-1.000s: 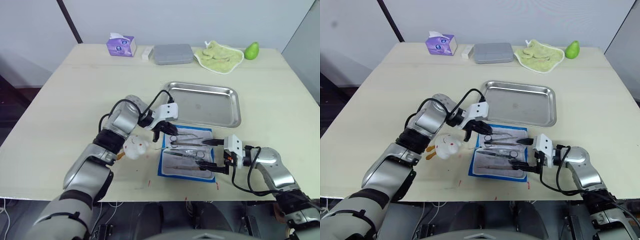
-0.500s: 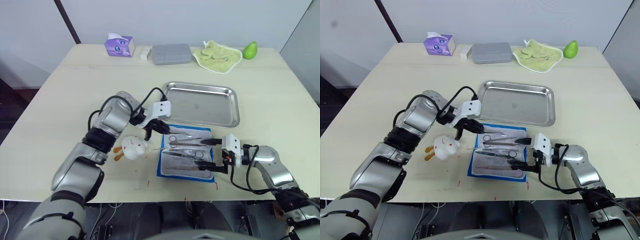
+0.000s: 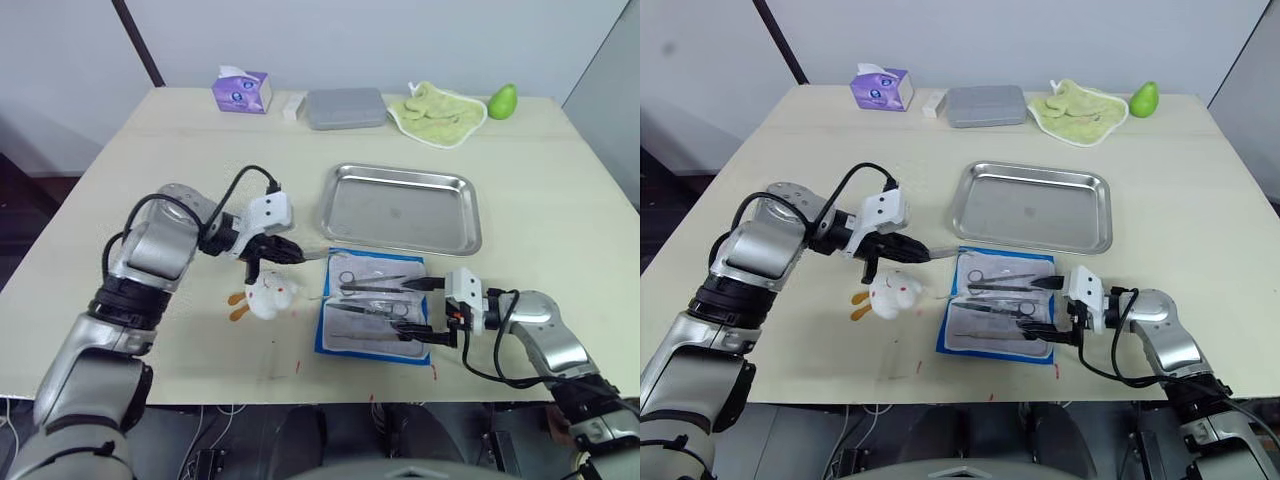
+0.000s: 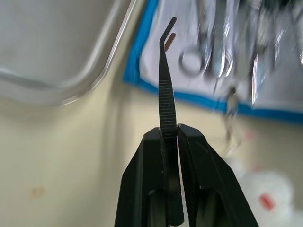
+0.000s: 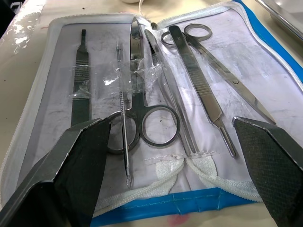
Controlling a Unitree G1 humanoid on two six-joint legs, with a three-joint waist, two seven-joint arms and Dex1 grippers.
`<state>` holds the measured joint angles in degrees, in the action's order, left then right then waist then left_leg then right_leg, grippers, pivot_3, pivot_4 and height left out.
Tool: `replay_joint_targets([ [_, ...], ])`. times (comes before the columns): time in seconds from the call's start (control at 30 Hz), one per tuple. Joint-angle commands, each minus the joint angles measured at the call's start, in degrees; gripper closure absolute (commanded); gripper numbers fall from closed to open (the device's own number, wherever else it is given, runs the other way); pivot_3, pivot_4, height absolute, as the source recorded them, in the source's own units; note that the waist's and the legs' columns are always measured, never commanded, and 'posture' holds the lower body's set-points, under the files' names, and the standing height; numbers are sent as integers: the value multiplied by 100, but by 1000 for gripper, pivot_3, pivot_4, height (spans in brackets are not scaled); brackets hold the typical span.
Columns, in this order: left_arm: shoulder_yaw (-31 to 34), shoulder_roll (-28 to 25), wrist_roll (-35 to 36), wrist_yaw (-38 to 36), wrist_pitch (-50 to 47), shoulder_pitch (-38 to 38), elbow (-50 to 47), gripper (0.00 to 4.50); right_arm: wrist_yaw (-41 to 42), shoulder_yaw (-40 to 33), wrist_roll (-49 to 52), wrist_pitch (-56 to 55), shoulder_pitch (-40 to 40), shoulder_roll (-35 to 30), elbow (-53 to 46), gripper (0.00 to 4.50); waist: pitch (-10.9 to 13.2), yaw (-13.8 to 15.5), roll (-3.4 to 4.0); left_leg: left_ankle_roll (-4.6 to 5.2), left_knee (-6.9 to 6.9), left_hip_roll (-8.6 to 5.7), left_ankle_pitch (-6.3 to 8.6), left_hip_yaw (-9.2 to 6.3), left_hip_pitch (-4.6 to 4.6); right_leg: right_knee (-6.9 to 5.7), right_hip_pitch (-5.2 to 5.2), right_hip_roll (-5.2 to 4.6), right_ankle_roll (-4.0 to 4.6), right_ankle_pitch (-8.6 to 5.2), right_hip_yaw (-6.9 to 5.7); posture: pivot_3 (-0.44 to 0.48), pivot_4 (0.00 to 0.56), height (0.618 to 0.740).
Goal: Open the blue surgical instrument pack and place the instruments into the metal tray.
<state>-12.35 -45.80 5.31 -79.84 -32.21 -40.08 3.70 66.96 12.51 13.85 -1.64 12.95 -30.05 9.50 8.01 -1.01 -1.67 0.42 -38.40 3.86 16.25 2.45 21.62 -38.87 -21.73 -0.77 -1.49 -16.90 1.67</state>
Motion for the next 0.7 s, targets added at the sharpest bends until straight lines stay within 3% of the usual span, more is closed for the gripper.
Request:
replay_joint_targets([
  [0.03,709,318,464,872,-1013,20,-574,4480,-72,243,-347,280,-286,-80,368,0,0,12,0,0,0,0,0,1,-1,0,0,0,0,0,2,0,150,740],
  [0.2,1181,1222,752,2316,-2561,-93,-1162,4480,-20,229,-321,286,-294,-128,340,0,-1,19,-2,0,-2,-3,0,-15,2,1,1,-1,-2,1,0,0,150,740],
  [0.37,1231,2232,565,3846,-3508,-285,-1539,4480,14,218,-303,317,-270,-168,307,0,-1,29,-3,-1,-3,-13,0,-24,4,0,3,-8,-3,1,0,0,150,740],
  [0.5,1319,3376,35,5527,-3696,-654,-1153,4480,50,211,-289,349,-241,-216,287,0,-1,38,-3,-1,-3,-21,-1,-37,7,0,4,-14,-3,2,3,0,150,740],
  [0.7,1397,4384,-475,7141,-3609,-988,-532,4480,118,217,-294,367,-217,-314,272,0,-2,34,-1,-3,-4,-29,-2,-44,9,2,5,-19,-5,2,13,0,150,740],
])
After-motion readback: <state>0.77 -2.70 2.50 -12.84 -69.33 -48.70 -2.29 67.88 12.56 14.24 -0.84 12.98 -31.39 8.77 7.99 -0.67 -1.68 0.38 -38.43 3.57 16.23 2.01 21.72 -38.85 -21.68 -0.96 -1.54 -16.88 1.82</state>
